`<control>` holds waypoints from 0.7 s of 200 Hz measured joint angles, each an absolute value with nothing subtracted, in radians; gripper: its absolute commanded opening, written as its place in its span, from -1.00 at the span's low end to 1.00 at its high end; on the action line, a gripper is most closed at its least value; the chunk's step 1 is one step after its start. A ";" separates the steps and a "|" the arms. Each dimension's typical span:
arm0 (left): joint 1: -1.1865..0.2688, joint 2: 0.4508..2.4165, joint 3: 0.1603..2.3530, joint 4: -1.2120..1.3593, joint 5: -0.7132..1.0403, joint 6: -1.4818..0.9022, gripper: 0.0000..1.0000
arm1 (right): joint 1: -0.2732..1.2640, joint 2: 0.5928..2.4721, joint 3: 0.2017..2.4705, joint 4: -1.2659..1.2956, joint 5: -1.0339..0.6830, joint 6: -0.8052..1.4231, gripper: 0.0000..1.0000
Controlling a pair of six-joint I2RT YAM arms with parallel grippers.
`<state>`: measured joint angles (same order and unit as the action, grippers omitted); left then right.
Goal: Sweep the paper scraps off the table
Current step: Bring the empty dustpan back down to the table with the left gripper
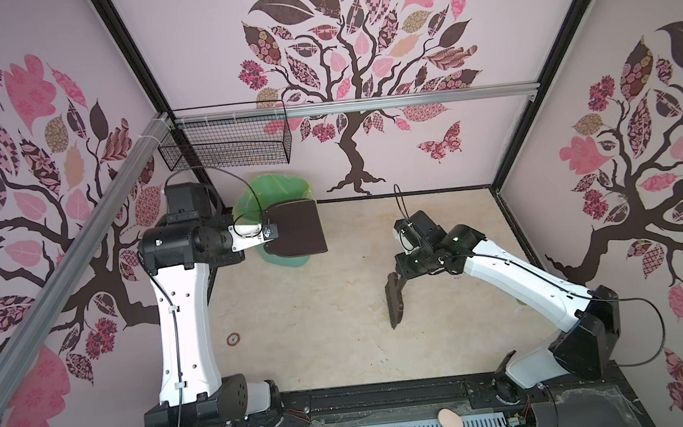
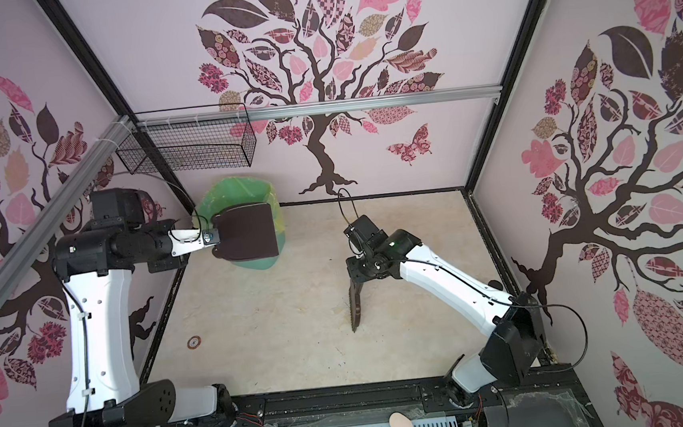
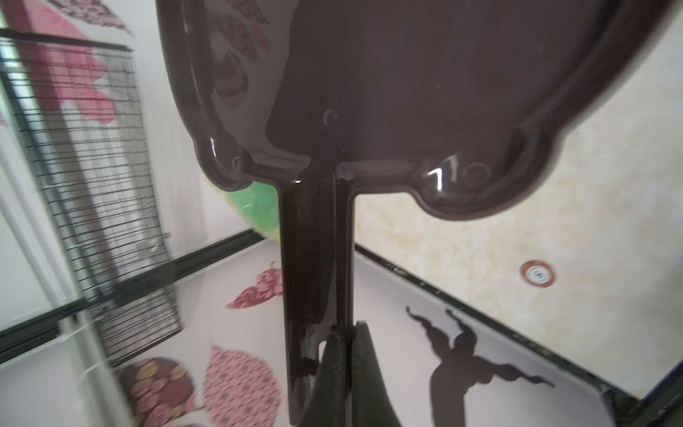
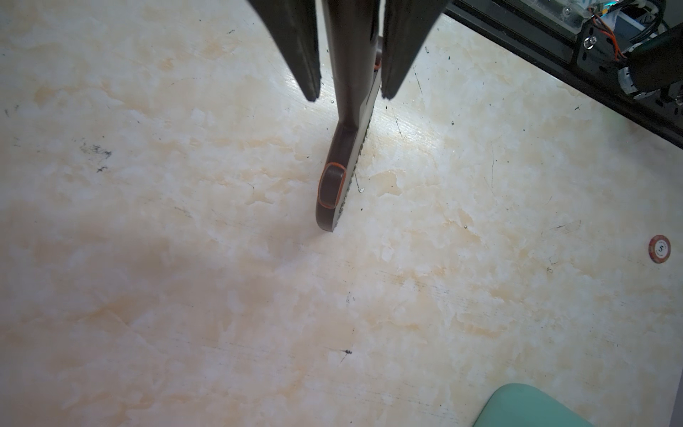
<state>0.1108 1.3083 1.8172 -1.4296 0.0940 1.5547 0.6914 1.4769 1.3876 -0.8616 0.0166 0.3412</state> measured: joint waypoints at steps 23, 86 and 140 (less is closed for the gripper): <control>0.112 1.161 1.536 -1.426 0.146 1.504 -1.00 | 0.691 1.473 1.388 -0.870 0.022 0.341 -1.00; 0.093 1.122 1.118 -1.298 0.230 1.354 -1.00 | 0.691 1.463 1.388 -0.894 0.031 0.342 -1.00; -0.035 1.135 0.852 -1.005 0.147 1.262 -1.00 | 0.691 1.438 1.372 -0.894 0.034 0.349 -1.00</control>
<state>-0.0349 1.1355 0.8524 -1.0050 0.1474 1.2621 0.6914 1.4384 1.3720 -0.8944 0.0338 0.3489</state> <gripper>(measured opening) 0.049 0.301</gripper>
